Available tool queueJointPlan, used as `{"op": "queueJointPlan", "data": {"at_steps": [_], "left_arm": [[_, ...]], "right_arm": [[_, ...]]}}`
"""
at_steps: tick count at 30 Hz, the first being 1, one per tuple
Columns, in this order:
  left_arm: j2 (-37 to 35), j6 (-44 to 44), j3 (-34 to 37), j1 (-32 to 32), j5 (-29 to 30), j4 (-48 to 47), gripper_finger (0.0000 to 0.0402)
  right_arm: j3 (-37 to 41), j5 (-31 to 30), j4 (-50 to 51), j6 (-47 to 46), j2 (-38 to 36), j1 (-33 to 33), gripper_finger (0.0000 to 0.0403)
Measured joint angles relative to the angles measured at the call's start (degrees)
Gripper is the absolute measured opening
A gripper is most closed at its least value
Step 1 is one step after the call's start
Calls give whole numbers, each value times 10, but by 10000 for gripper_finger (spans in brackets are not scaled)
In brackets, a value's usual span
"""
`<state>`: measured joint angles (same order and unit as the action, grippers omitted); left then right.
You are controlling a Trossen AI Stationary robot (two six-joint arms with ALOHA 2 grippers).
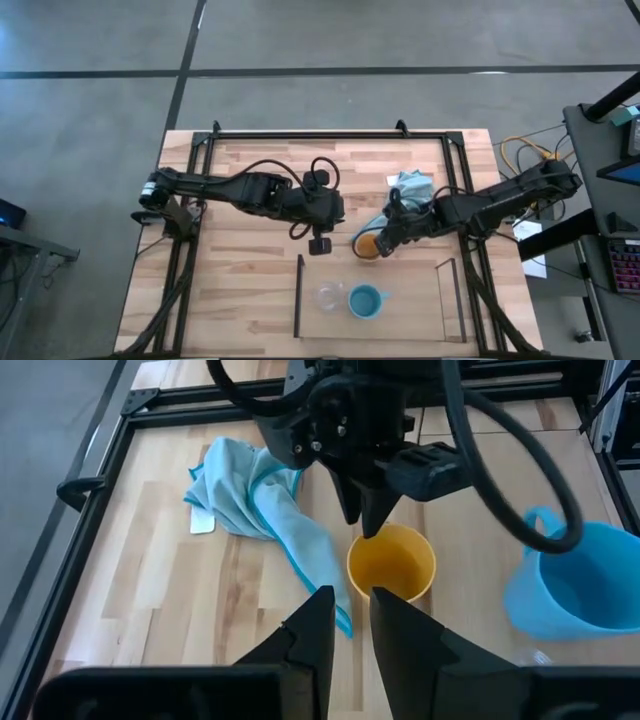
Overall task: Stack small to large cups/mugs on shelf
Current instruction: Put the yellow cup on the shelf
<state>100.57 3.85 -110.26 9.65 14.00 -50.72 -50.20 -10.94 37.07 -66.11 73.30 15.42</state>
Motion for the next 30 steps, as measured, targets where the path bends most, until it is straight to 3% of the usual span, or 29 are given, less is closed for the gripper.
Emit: {"op": "queueJointPlan", "data": {"at_steps": [19, 30], "left_arm": [[0, -3, 0, -3, 0, 0, 54], [0, -3, 0, -3, 0, 0, 54]], "right_arm": [[16, 4, -16, -14, 0, 1, 115], [13, 42, -27, -8, 81, 5, 113]]}}
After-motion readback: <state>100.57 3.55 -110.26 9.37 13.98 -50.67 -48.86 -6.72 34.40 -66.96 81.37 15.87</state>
